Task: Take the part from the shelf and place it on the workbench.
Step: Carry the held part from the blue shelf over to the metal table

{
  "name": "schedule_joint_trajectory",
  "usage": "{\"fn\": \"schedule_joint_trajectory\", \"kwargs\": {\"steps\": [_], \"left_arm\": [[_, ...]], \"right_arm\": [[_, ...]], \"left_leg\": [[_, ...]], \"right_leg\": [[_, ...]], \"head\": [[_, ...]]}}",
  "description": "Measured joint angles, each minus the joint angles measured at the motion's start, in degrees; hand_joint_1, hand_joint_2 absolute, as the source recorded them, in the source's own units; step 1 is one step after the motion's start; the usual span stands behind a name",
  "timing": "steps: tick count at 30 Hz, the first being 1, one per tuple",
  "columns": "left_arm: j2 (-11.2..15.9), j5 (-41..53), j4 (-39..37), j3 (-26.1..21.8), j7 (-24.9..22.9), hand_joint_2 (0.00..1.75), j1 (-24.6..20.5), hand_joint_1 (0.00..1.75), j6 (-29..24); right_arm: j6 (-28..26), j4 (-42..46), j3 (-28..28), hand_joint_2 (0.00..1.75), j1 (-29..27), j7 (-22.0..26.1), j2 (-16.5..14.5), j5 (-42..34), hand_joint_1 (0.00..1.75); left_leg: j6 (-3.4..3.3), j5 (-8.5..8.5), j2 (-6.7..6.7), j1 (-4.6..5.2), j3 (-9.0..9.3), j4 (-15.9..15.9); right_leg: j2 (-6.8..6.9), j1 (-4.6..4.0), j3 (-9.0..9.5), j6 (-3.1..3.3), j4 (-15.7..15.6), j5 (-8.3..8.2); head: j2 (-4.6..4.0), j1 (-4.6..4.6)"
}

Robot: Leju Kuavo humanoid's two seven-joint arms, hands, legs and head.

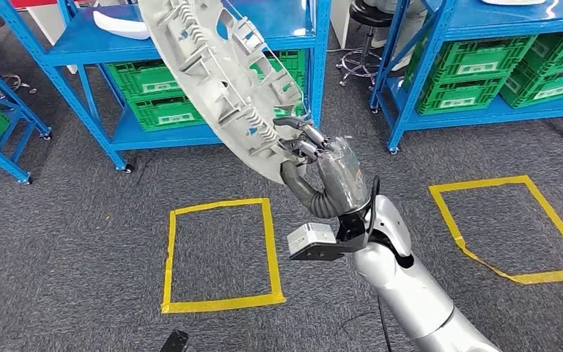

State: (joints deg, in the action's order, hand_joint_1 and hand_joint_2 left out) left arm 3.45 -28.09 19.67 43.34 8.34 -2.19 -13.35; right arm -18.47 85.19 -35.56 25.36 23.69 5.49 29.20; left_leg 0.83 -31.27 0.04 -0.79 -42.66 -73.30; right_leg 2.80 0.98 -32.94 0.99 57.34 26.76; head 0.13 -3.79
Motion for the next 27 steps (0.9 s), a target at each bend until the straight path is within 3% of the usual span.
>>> {"fn": "schedule_joint_trajectory", "kwargs": {"steps": [1, 3, 5, 6, 8, 9, 10, 12, 14, 15, 16, 18, 20, 22, 23, 25, 27], "left_arm": [[0.0, 0.0, 0.0, 0.0, 0.0, 1.75, 0.0, 0.0, 0.0], [0.1, 0.0, 0.0, 0.0, 0.0, 1.75, -0.1, 0.0, 0.0], [0.2, 0.0, 0.0, 0.0, 0.0, 1.75, -0.5, 0.0, 0.0], [0.3, 0.0, 0.0, 0.0, 0.0, 1.75, -0.6, 0.0, 0.1], [0.3, 0.1, 0.0, 0.0, 0.0, 1.75, -0.5, 0.0, 0.2], [0.4, 0.2, 0.0, 0.0, 0.0, 1.75, -0.6, 0.0, 0.3], [0.3, 0.3, 0.0, 0.0, 0.0, 1.75, -0.6, 0.0, 0.5], [0.3, 0.5, 0.0, 0.0, 0.0, 1.75, -0.9, 0.0, 0.6], [0.2, 0.6, 0.0, 0.0, -0.2, 1.75, -1.0, 0.0, 0.7], [0.2, 0.7, 0.0, 0.1, -0.2, 1.75, -1.0, 0.0, 0.7], [0.2, 0.9, 0.0, 0.1, -0.4, 1.75, -1.1, 0.0, 0.7], [0.0, 1.1, 0.1, 0.1, -0.7, 1.75, -1.3, 0.0, 0.7], [0.0, 1.3, 0.2, 0.1, -1.1, 1.75, -1.6, 0.0, 0.7], [0.1, 1.5, 0.2, 0.2, -1.4, 1.75, -1.8, 0.0, 0.8], [0.2, 1.6, 0.3, 0.2, -1.6, 1.75, -1.8, 0.0, 0.9], [0.4, 1.7, 0.4, 0.3, -1.9, 1.75, -1.9, 0.0, 1.1], [0.4, 1.7, 0.5, 0.3, -2.0, 1.75, -2.1, 0.0, 1.2]], "right_arm": [[0.0, 0.0, -0.1, 1.75, 0.0, 0.0, 0.0, 0.0, 1.75], [0.0, 0.0, -0.1, 1.75, 0.1, 0.0, 0.0, 0.0, 1.75], [0.0, 0.0, -0.2, 1.75, 0.2, 0.0, -0.1, 0.0, 1.75], [0.0, 0.0, -0.2, 1.75, 0.2, 0.0, -0.1, 0.0, 1.75], [0.0, 0.0, -0.3, 1.75, 0.3, 0.0, -0.1, 0.0, 1.75], [0.0, 0.0, -0.4, 1.75, 0.4, 0.0, -0.1, 0.0, 1.75], [0.0, 0.0, -0.4, 1.75, 0.4, 0.0, 0.0, 0.0, 1.75], [0.0, 0.0, -0.4, 1.75, 0.4, 0.0, 0.3, 0.0, 1.75], [0.0, 0.0, -0.4, 1.75, 0.2, 0.0, 0.7, 0.0, 1.75], [0.0, 0.0, -0.4, 1.75, 0.1, -0.1, 0.8, 0.0, 1.75], [0.1, 0.0, -0.4, 1.75, 0.1, -0.1, 0.8, 0.0, 1.75], [0.2, 0.0, -0.4, 1.75, 0.1, -0.3, 0.9, 0.2, 1.75], [0.4, 0.0, -0.5, 1.75, 0.2, -0.4, 1.0, 0.4, 1.75], [0.7, 0.0, -0.5, 1.75, 0.4, -0.4, 0.9, 0.4, 1.75], [0.8, 0.0, -0.6, 1.75, 0.6, -0.5, 0.8, 0.4, 1.75], [1.1, 0.0, -0.7, 1.75, 1.0, -0.5, 0.6, 0.4, 1.75], [1.3, -0.2, -0.7, 1.75, 1.2, -0.6, 0.5, 0.3, 1.75]], "left_leg": [[-0.12, 1.68, 0.28, 0.02, 1.32, 2.6], [-0.8, 4.98, 2.61, 0.56, 5.66, 11.0], [-1.59, 5.95, 4.36, 1.29, 7.91, 15.6], [-1.86, 5.78, 4.18, 1.54, 7.86, 15.8], [-2.48, 6.29, 2.61, 1.41, 8.23, 16.5], [-2.88, 6.7, 1.86, 1.22, 8.57, 16.9], [-3.25, 7.11, 1.1, 0.98, 8.91, 17.4], [-3.62, 7.53, -0.48, 0.71, 8.93, 17.7], [-3.62, 7.56, -2.33, 0.7, 8.83, 17.6], [-3.58, 7.54, -3.28, 0.68, 8.81, 17.5], [-3.48, 7.48, -4.22, 0.64, 8.79, 17.3], [-3.0, 7.16, -6.06, 0.65, 8.55, 16.5], [-2.36, 6.89, -7.44, 0.72, 7.94, 15.8], [-1.81, 6.94, -8.33, 0.58, 7.36, 15.7], [-1.53, 6.86, -7.83, 0.54, 7.14, 15.5], [-0.85, 5.29, -4.62, 0.57, 5.86, 12.9], [-0.25, 1.84, -1.1, 0.37, 2.5, 6.1]], "right_leg": [[0.55, -0.05, 0.04, 0.01, 0.0, 0.03], [1.58, -0.3, 0.18, -0.1, 0.0, 0.14], [2.64, -0.59, 0.25, -0.41, -0.1, 0.27], [3.23, -0.71, 0.29, -0.61, -0.2, 0.29], [3.67, -0.72, 0.42, -1.13, -0.2, 0.53], [2.7, -0.66, 0.06, -1.2, 0.7, 1.12], [1.23, -0.6, -0.79, -1.14, 2.6, 2.16], [-1.72, -0.47, -4.29, -0.76, 10.0, 5.27], [-2.51, -0.45, -7.54, -1.02, 16.2, 6.99], [-2.63, -0.38, -7.9, -1.44, 16.5, 6.54], [-2.83, -0.22, -7.0, -2.01, 14.1, 5.1], [-4.41, 0.25, -3.44, -2.83, 6.0, 1.51], [-5.47, 0.44, -1.29, -2.35, 1.3, -0.27], [-4.72, 0.3, -1.18, -1.3, 0.9, -0.51], [-4.26, 0.32, -1.18, -0.97, 0.9, -0.61], [-3.24, 0.45, -1.05, -0.31, 0.7, -0.66], [-2.05, 0.23, -0.95, 0.15, 0.7, -0.49]], "head": [[0.0, -0.01], [0.0, 0.01], [0.0, 0.03], [0.0, 0.05], [0.01, 0.07], [0.0, 0.12], [0.0, 0.21], [0.0, 0.45], [0.01, 0.57], [0.01, 0.56], [0.01, 0.56], [0.01, 0.57], [0.0, 0.55], [0.0, 0.54], [0.01, 0.53], [0.0, 0.26], [0.0, 0.0]]}}
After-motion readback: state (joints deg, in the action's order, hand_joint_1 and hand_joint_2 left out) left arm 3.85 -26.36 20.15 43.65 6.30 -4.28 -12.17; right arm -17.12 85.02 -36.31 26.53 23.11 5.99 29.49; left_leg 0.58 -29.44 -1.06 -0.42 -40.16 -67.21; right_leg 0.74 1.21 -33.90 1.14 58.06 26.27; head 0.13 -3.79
